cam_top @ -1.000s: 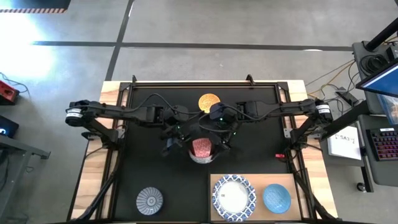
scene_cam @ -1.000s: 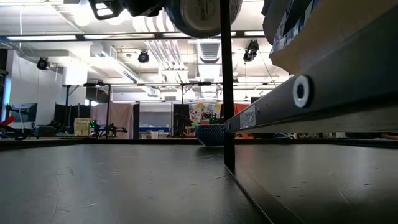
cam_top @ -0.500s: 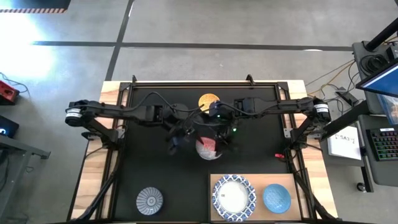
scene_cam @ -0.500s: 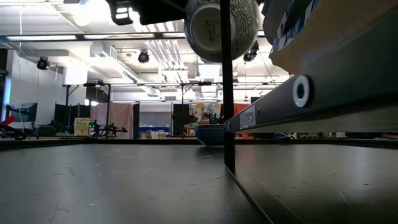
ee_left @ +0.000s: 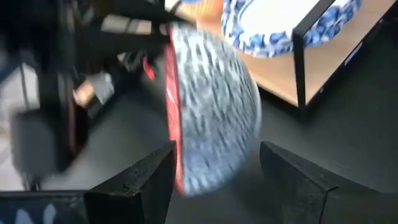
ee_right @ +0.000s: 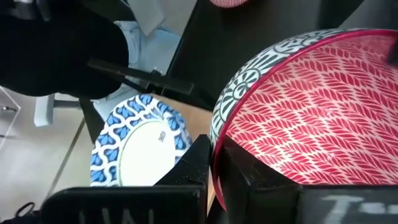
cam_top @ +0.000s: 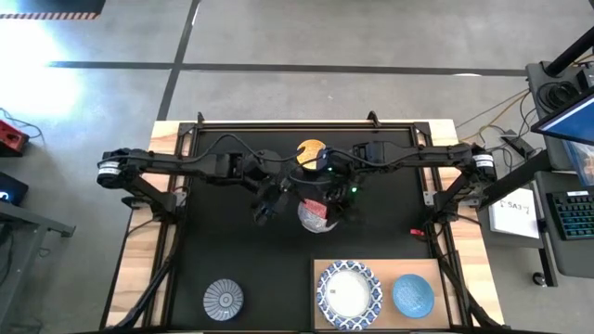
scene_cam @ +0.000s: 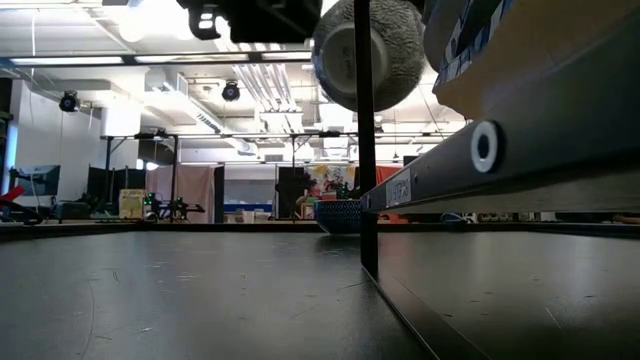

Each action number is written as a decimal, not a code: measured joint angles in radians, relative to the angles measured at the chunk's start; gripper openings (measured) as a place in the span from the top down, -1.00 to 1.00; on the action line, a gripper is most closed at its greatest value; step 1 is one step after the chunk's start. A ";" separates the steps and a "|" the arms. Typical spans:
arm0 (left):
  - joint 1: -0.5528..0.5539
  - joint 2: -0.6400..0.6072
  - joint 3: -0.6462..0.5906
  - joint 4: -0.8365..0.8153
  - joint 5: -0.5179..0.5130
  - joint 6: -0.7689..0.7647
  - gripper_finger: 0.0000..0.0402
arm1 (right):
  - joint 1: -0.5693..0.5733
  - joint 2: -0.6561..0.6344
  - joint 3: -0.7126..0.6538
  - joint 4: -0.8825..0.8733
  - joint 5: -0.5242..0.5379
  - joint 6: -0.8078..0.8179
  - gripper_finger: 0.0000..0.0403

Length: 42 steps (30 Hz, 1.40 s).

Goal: Place and stack bowls onto a shelf
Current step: Stack the red bowl on top of the blue bowl on the shelf

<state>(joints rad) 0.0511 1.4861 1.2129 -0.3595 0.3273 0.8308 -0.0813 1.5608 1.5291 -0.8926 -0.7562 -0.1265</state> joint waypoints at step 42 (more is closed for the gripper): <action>0.022 0.003 0.001 0.029 -0.467 -0.348 -0.06 | 0.362 -0.171 0.002 -0.438 0.311 1.161 0.96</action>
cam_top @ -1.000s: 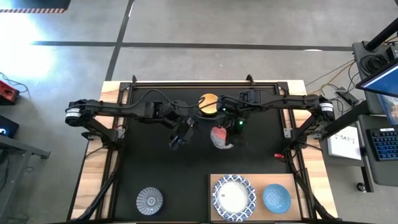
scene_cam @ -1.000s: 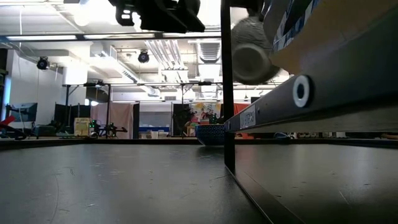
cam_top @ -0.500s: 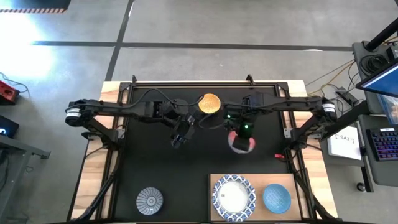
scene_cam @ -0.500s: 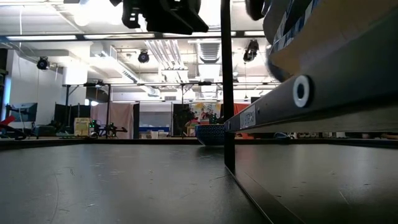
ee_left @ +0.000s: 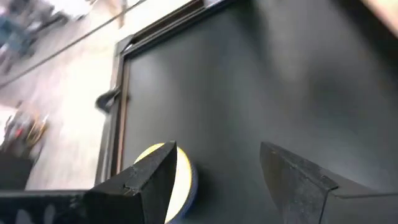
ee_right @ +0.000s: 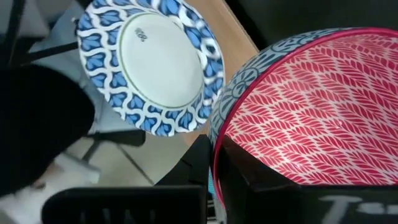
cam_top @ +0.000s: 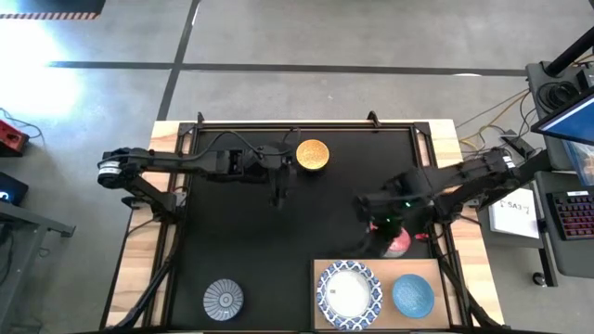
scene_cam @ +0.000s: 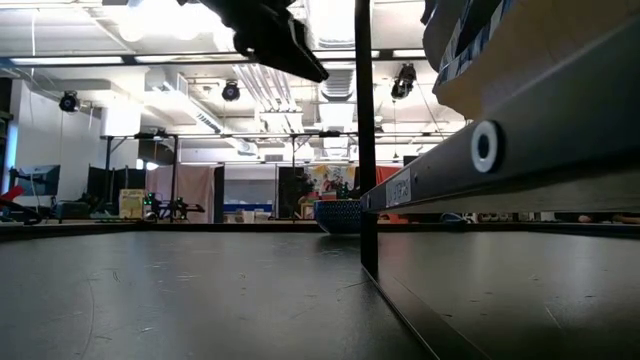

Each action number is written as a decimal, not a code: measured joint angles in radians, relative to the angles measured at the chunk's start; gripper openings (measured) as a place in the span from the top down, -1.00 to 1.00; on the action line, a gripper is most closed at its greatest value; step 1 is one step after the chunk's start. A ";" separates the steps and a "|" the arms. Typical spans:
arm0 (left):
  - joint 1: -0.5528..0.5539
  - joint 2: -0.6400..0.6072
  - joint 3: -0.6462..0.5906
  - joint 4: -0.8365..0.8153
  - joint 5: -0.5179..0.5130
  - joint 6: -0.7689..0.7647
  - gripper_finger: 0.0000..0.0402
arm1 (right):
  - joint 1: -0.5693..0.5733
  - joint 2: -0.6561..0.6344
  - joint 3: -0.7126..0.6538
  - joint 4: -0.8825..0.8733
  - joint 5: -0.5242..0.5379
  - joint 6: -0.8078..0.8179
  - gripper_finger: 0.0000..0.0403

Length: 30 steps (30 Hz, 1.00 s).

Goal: Place and stack bowls onto a shelf
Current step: Stack the red bowl on top of the blue bowl on the shelf

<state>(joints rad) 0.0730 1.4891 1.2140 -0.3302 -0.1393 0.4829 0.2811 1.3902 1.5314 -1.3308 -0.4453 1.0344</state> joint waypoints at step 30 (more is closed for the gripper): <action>0.004 0.000 -0.001 0.013 -0.061 -0.255 -0.06 | 0.533 0.181 0.000 0.101 0.110 0.508 0.96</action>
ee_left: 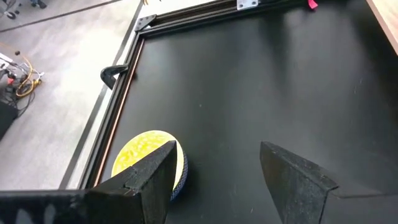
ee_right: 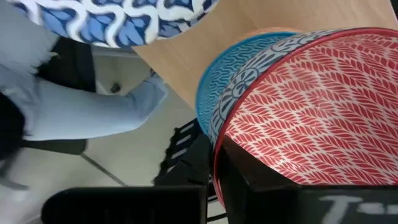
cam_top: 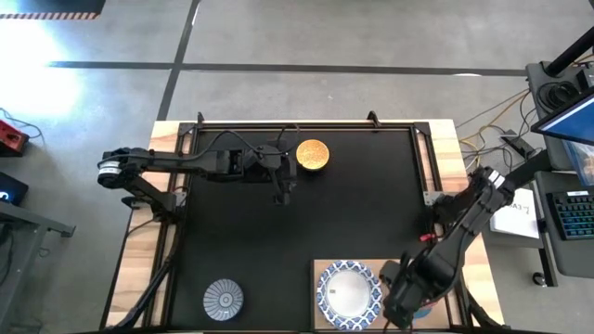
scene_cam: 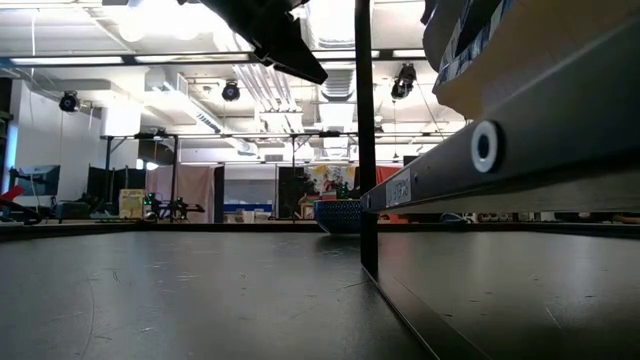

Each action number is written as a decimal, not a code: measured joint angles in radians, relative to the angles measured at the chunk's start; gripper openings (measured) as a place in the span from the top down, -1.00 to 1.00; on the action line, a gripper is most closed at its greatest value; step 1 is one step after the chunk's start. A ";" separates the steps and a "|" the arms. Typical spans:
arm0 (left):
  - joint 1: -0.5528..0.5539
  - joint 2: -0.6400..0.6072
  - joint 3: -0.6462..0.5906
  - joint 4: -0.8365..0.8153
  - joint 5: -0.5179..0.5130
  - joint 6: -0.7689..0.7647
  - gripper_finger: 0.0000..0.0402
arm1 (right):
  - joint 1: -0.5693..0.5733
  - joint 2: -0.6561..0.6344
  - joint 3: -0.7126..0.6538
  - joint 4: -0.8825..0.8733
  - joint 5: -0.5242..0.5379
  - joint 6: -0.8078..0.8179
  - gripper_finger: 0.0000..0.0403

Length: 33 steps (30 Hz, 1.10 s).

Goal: Place and stack bowls onto a shelf
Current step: Stack the red bowl on top of the blue bowl on the shelf, then stack the yellow bowl on top of the red bowl on the shelf

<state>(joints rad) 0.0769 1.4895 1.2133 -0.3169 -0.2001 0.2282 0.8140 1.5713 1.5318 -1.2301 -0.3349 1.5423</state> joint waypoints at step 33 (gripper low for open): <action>0.000 0.000 0.000 0.002 0.000 -0.010 -0.06 | 0.061 0.011 0.039 0.026 0.030 0.026 0.60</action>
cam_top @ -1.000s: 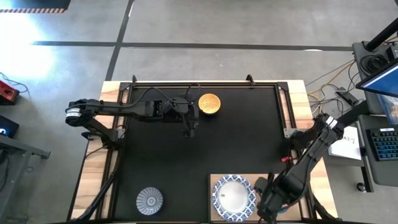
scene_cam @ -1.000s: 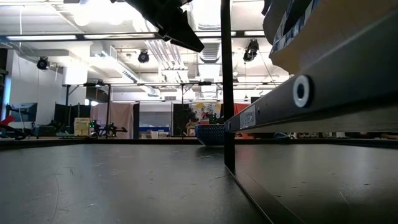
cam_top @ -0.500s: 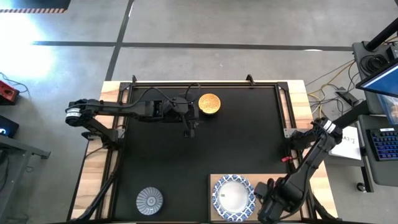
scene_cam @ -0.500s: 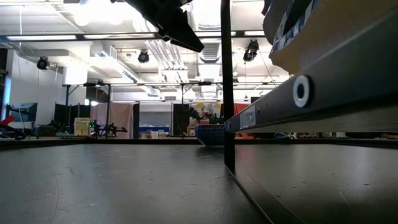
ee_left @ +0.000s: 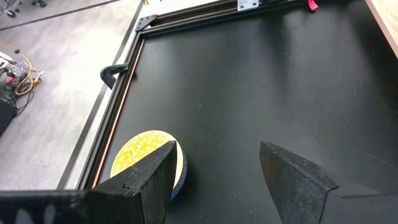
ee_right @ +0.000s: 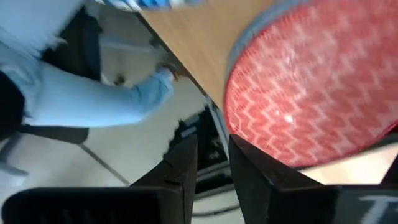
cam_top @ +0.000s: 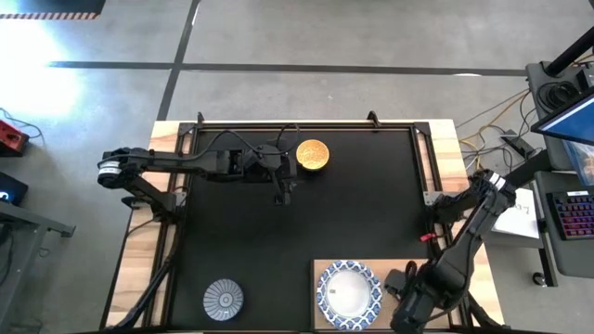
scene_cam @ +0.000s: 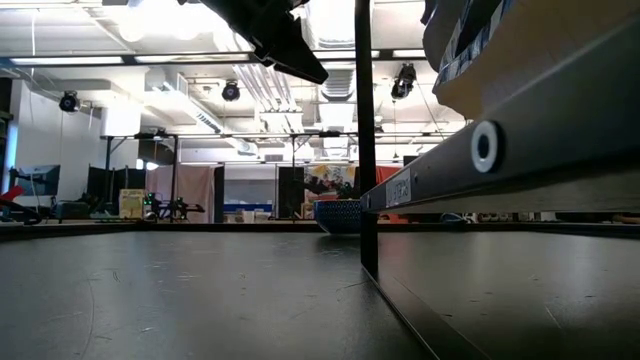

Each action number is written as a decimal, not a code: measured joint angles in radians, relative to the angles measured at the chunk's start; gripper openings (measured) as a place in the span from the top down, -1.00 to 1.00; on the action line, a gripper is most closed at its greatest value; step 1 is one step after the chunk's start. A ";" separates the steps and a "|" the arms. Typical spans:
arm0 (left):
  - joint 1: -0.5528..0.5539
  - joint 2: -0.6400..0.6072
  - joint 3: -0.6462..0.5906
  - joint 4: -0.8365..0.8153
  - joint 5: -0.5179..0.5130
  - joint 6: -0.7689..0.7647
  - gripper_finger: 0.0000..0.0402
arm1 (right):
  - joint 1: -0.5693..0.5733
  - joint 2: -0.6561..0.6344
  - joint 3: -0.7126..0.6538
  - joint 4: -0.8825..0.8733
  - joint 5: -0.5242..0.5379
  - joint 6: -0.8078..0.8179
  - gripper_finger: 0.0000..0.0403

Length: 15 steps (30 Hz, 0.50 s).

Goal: Place and stack bowls onto a shelf
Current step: Stack the yellow bowl on top of the red bowl on the shelf

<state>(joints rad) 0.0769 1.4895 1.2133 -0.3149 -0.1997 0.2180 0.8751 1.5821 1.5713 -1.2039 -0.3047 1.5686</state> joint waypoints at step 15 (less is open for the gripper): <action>0.000 0.000 0.000 0.007 0.000 0.050 -0.06 | -0.049 -0.091 0.075 -0.254 0.567 -0.278 0.68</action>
<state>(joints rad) 0.0772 1.4895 1.2133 -0.3081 -0.2002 0.2683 0.8264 1.4913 1.6463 -1.4578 0.2622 1.2903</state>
